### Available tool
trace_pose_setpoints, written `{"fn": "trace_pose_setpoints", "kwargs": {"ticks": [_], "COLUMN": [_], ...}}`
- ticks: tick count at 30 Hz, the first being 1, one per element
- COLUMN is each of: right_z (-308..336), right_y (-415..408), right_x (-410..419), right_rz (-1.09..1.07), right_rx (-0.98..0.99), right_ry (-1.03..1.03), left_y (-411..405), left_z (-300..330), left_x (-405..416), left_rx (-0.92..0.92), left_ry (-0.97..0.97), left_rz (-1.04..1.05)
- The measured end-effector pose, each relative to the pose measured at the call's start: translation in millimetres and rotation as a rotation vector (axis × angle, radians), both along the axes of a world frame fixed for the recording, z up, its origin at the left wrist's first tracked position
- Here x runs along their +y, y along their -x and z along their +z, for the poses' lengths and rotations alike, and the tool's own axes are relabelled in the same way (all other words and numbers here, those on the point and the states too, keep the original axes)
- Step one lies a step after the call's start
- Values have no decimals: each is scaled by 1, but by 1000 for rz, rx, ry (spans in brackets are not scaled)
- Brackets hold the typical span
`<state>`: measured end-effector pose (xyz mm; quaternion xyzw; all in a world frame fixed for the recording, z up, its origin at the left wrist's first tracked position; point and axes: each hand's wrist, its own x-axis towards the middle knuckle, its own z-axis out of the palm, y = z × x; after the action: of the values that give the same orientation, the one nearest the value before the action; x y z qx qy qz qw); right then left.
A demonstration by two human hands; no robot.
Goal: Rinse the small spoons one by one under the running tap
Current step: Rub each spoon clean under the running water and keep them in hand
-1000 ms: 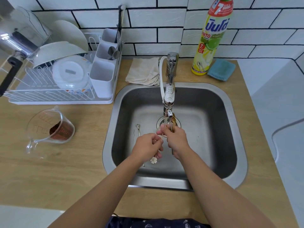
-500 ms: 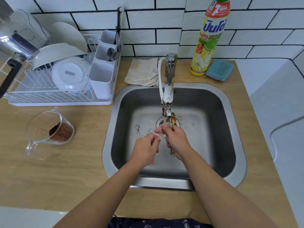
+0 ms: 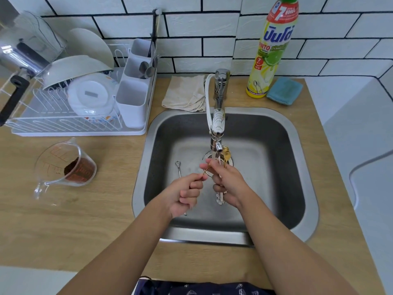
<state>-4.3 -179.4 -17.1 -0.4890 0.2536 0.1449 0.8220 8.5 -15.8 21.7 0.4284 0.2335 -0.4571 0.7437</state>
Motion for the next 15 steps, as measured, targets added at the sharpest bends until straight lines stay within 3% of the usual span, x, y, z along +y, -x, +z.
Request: {"fn": "trace_pose_setpoints", "kwargs": {"ticks": [2, 4, 6, 11, 15], "right_z": [0, -1, -2, 2, 6], "right_y": [-1, -4, -5, 1, -6], "right_x": [1, 3, 3, 6, 7], "right_rz": [-23, -46, -47, 1, -81], "right_rx": [30, 66, 74, 8, 74], "right_ry": [15, 48, 61, 148, 273], "left_y": [1, 7, 10, 9, 9], "left_z": [0, -3, -7, -6, -7], "left_x": [3, 2, 1, -1, -3], "left_rx": [-64, -299, -420, -343, -302], "left_ry": [-59, -281, -382, -300, -248], "left_rz": [-110, -277, -304, -216, -229]}}
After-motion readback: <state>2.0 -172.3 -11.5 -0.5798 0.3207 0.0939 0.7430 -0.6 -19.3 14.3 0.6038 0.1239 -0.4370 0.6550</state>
